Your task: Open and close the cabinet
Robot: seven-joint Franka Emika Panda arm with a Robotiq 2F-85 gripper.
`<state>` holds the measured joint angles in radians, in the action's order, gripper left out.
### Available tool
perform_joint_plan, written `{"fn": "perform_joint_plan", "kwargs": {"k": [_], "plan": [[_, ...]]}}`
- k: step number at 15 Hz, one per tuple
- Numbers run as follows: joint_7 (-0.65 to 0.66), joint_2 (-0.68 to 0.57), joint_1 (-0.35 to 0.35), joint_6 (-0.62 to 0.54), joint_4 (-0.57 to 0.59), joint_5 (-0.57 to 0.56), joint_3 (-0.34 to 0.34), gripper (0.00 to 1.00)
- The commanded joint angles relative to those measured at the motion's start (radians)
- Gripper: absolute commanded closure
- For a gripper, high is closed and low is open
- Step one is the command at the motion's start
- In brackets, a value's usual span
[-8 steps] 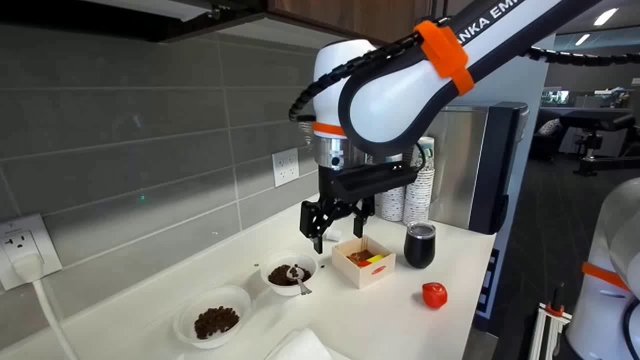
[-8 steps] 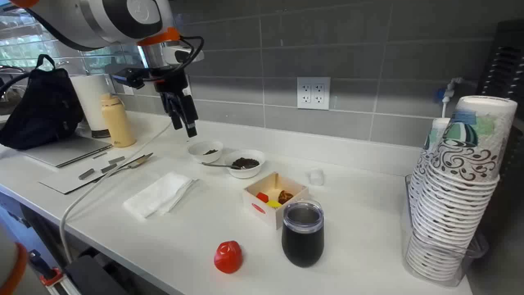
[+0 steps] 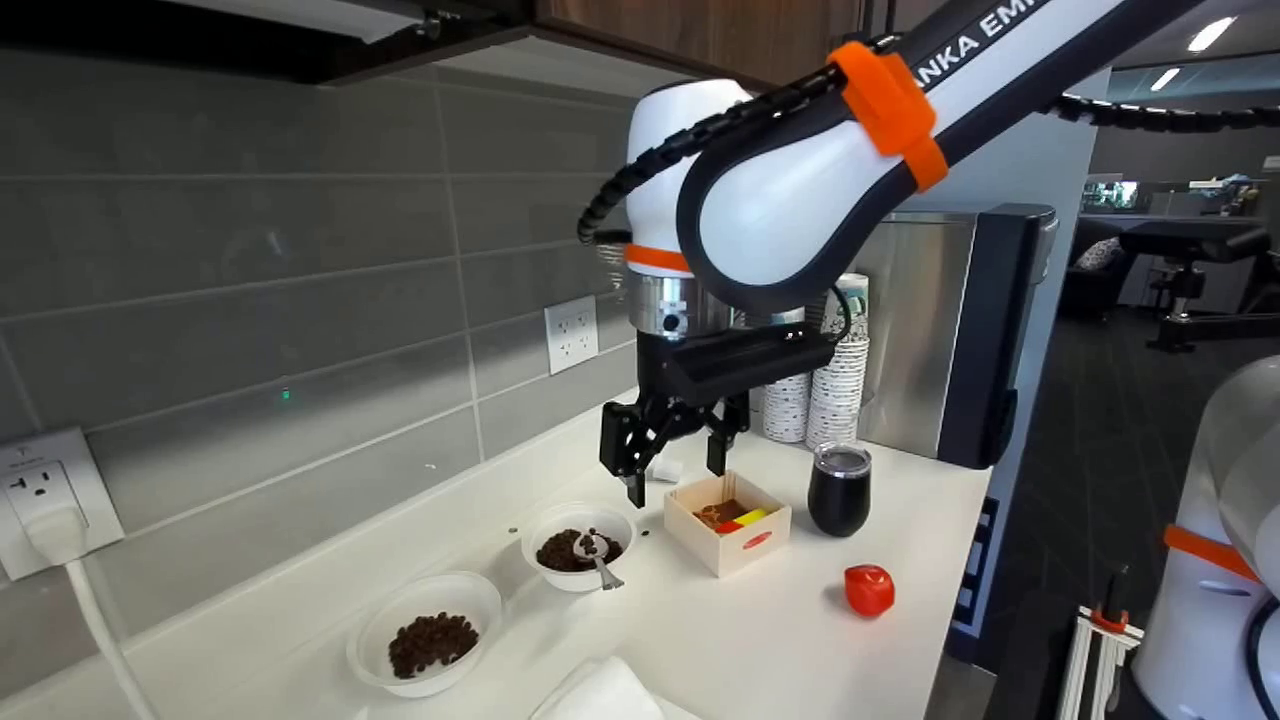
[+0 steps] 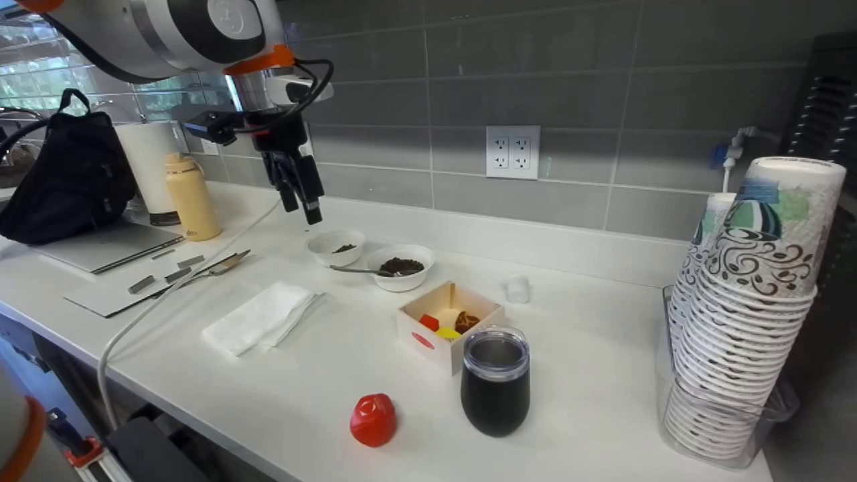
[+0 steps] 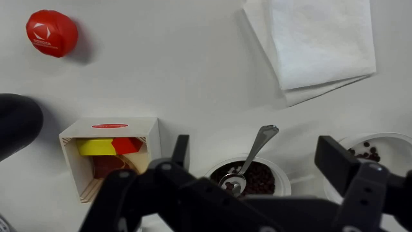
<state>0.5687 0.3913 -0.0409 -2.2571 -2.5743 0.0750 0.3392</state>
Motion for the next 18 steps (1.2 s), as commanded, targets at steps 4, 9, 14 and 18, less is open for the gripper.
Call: {"fn": "perform_joint_plan", "kwargs": {"k": [4, 9, 14, 18], "plan": [[-0.019, 0.04, -0.027, 0.032, -0.024, -0.017, -0.045, 0.0], [-0.073, 0.164, -0.016, 0.117, -0.073, -0.049, -0.094, 0.0], [-0.104, 0.365, 0.042, 0.207, -0.109, -0.144, -0.145, 0.0], [-0.119, 0.495, 0.127, 0.267, -0.086, -0.253, -0.17, 0.0]]}}
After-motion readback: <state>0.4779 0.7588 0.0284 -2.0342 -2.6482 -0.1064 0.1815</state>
